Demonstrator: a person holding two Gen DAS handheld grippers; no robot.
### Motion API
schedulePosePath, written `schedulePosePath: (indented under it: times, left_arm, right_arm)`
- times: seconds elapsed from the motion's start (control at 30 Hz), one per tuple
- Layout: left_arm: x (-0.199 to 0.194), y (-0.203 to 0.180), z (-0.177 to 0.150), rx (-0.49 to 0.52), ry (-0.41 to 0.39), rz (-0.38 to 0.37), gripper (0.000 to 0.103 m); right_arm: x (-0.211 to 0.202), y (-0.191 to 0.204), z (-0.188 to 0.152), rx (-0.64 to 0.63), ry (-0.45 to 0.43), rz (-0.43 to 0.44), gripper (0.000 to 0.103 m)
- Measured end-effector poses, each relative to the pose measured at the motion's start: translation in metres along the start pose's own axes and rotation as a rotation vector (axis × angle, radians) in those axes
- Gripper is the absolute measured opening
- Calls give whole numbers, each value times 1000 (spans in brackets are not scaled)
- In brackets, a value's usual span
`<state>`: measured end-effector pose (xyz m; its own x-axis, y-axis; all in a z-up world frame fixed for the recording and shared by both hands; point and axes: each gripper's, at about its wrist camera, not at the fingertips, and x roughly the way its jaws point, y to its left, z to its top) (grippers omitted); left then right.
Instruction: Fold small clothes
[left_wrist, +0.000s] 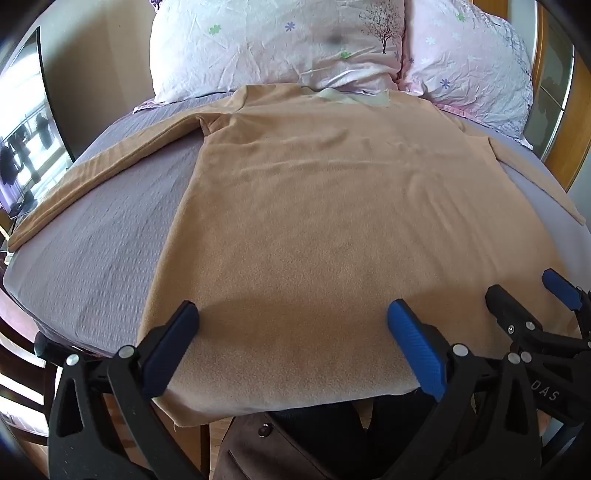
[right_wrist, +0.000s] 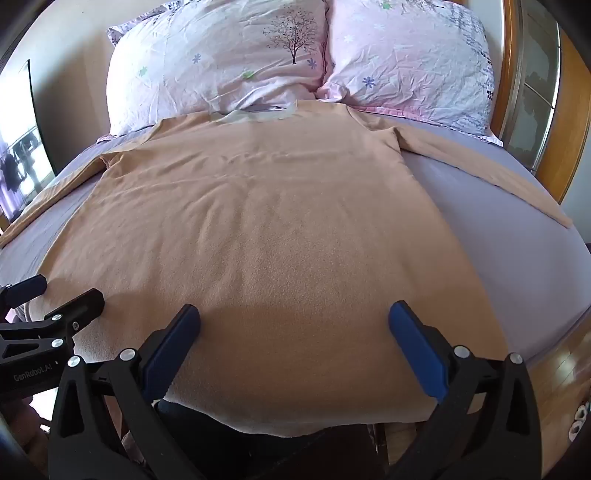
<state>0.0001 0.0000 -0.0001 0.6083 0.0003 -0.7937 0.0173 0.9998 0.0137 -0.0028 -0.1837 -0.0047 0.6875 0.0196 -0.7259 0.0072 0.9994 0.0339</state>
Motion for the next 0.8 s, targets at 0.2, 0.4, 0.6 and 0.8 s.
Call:
schedulePosePath:
  times: [0.2,0.4,0.6,0.8]
  left_arm:
    - [0,0,0,0,-2,0,101]
    - [0,0,0,0,-2,0,101]
    - [0,0,0,0,-3,0,101]
    - [0,0,0,0,-3,1,101]
  right_arm:
    - [0,-1,0,1,-1,1,102]
    - [0,-1,0,0,-1,2,102]
    - [-1,-2,0,1,-3,1,102]
    - [-1,-2,0,1,-4,1,102]
